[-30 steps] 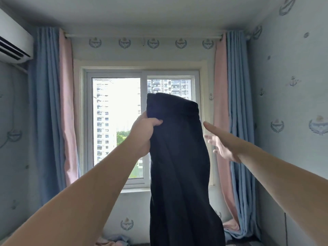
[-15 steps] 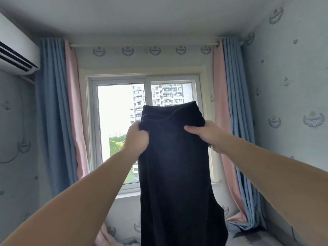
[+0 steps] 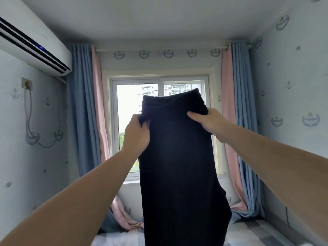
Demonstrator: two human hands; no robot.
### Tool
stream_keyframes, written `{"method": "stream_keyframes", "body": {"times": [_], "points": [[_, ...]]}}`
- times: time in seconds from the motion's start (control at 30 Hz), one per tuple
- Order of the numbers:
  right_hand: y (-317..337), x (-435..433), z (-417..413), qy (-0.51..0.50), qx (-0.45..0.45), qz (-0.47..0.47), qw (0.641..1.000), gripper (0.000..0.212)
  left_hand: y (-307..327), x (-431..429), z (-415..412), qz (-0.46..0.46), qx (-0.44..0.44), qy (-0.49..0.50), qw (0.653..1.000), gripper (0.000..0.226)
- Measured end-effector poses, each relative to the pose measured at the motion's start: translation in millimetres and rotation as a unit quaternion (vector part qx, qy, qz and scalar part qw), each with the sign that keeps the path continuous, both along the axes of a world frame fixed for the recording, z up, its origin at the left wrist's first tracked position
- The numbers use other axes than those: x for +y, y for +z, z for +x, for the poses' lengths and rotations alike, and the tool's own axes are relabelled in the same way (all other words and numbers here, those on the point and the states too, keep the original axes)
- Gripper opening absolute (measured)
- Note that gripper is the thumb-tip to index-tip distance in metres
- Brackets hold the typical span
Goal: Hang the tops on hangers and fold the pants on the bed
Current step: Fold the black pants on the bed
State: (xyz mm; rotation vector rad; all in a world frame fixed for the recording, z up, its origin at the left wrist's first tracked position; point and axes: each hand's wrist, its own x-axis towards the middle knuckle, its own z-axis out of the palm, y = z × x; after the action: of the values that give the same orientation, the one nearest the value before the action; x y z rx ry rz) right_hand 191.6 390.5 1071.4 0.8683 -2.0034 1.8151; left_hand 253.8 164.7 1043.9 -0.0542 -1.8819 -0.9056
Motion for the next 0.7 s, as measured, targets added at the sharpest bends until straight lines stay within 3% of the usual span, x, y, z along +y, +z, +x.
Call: {"method": "stream_keyframes", "body": {"times": [0.17,0.37,0.7], "points": [[-28.2,26.6,65.7,0.005,-0.039,0.013,0.999,0.018,-32.7,21.1,67.8,-0.004,-0.019,-0.006,1.000,0.012],[-30.2,39.4,119.6,-0.011,-0.051,0.012,0.999,0.037,-32.9,27.4,125.7,0.003,-0.036,-0.016,0.999,0.014],[-43.9,12.3,126.6,0.009,-0.077,0.012,0.997,0.022,-57.4,-6.1,133.3,0.018,-0.075,-0.015,0.997,0.022]]}}
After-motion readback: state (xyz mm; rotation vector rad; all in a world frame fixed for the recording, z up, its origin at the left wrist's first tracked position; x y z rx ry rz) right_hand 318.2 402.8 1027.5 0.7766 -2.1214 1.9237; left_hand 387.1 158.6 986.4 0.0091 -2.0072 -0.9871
